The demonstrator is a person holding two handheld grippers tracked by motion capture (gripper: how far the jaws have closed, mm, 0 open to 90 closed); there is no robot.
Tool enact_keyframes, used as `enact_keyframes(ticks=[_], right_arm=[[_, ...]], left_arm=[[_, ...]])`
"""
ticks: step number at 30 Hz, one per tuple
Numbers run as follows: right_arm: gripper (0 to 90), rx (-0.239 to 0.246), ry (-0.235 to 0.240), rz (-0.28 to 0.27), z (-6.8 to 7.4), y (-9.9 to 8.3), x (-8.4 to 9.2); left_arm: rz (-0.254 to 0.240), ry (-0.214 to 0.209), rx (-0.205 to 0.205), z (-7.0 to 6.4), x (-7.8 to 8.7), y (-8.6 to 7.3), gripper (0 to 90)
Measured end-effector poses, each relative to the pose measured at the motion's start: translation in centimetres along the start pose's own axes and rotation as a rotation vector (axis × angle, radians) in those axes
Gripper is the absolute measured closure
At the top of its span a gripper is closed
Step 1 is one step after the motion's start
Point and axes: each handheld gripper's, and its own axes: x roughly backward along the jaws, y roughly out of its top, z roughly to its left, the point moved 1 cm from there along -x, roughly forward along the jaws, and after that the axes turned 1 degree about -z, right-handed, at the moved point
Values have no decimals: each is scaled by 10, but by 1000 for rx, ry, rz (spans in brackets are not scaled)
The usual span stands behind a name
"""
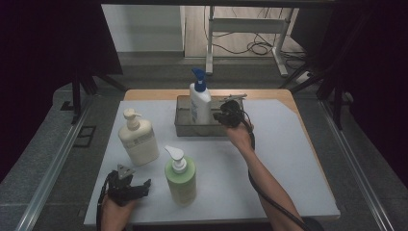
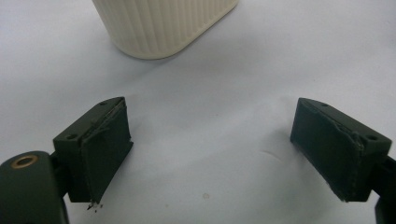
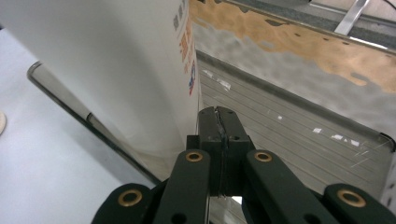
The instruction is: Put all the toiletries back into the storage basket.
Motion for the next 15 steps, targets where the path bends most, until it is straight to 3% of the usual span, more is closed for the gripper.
enact_keyframes(ticks=[15], right_arm=[[899,-27,-15,45,3,7,-18]], left_arm=[[0,0,0,0,0,0,118]])
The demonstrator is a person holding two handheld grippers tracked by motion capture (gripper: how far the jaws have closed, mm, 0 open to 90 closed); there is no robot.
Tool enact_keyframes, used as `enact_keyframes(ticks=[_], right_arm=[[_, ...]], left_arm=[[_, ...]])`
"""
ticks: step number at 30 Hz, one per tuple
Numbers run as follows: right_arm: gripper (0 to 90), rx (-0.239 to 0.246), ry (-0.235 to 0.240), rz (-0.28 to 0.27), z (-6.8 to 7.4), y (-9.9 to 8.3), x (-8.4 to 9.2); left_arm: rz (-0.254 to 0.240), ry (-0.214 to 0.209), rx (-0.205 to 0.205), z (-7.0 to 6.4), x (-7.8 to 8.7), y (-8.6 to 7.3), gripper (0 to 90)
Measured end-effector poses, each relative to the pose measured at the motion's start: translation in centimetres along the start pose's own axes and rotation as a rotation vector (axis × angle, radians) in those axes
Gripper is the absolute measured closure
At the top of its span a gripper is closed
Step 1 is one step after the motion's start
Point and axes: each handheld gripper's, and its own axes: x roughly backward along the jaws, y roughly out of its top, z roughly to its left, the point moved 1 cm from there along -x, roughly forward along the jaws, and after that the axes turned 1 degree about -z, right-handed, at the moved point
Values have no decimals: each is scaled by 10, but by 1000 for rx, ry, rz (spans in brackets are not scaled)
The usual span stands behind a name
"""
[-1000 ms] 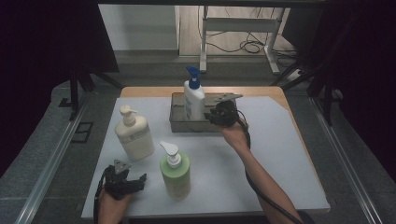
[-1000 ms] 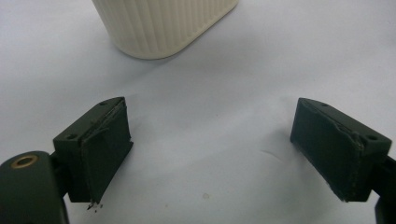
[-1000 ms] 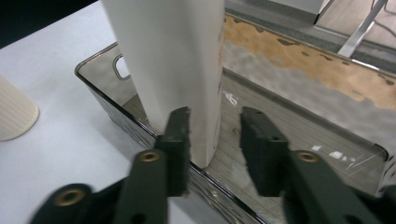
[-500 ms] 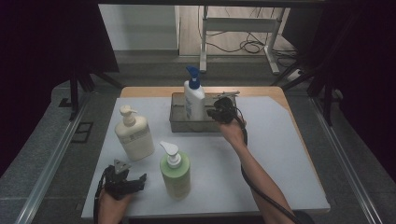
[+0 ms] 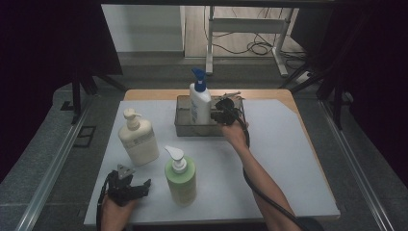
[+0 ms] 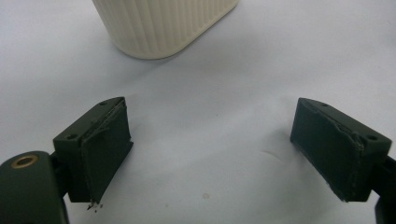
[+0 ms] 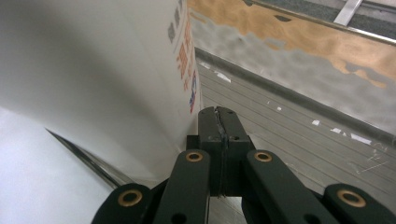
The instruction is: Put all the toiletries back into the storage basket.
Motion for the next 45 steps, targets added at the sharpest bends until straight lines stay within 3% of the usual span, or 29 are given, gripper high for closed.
enact_keyframes(ticks=[13,36,45], right_arm=[[899,-15,9,24,-1,-3,-7],[894,0,19,37,7,3,-14],[885,-10,51,32,13,5,-17]], left_arm=[[0,0,0,0,0,0,118],[0,0,0,0,0,0,118],[-1,0,1,0,0,0,118]])
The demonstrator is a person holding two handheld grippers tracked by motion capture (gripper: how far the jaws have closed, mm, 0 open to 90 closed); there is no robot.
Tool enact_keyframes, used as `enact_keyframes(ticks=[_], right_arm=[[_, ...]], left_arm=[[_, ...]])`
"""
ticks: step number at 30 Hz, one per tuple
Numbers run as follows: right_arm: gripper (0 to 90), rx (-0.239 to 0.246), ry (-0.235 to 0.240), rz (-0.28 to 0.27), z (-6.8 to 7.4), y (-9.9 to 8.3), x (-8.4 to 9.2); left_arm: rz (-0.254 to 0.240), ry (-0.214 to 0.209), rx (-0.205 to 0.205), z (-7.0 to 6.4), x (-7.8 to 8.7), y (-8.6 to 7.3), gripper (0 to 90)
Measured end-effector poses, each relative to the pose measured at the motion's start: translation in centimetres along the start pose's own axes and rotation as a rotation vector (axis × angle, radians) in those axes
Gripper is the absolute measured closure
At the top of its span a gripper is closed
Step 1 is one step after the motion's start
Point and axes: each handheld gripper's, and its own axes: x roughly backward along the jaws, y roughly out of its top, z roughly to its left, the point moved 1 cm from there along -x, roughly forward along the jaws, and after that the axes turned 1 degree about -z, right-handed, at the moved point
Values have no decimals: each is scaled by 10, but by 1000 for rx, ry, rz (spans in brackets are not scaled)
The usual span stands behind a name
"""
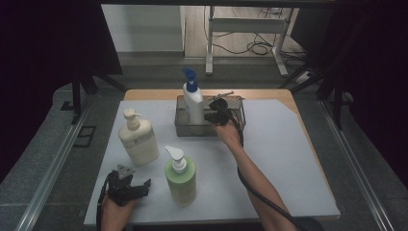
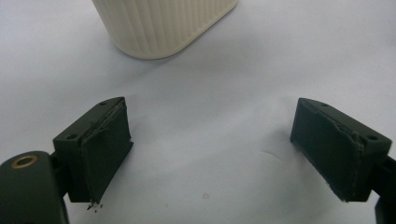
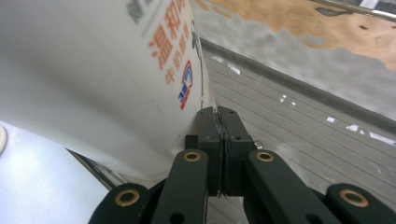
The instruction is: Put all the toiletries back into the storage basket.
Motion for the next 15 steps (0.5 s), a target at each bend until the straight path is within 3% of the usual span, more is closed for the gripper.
enact_keyframes(ticks=[15], right_arm=[[869,17,-4,9,7,3,-5]], left_arm=[[0,0,1,0,0,0,118]])
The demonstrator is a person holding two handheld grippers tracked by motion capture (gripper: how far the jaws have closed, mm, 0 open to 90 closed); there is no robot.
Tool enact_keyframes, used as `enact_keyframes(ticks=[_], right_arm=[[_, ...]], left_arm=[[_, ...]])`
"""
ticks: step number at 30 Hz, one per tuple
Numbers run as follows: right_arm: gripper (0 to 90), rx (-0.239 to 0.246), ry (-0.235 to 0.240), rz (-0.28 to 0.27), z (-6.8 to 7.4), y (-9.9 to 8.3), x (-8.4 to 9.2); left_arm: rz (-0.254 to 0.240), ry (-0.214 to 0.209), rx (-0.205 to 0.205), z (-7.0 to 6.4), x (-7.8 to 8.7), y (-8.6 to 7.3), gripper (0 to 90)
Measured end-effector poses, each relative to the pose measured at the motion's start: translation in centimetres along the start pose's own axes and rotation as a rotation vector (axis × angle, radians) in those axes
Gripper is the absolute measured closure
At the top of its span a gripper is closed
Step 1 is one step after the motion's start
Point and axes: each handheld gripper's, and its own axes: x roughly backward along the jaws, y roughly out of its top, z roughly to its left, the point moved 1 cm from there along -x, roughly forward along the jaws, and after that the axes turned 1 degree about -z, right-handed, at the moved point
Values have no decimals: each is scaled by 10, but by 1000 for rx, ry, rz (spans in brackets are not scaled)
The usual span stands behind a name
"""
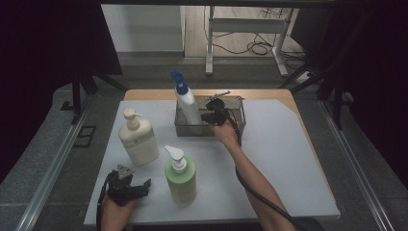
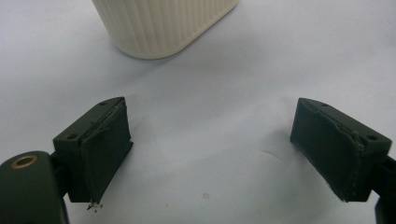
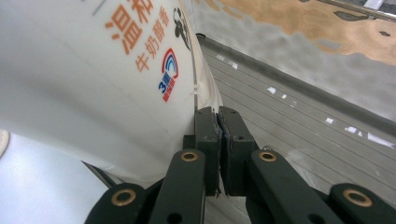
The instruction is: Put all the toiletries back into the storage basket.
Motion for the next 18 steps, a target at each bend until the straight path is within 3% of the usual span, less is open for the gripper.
enact_keyframes(ticks=[18], right_arm=[[874,27,-18,35,-3,-1,2]], left_arm=[[0,0,0,0,0,0,118]])
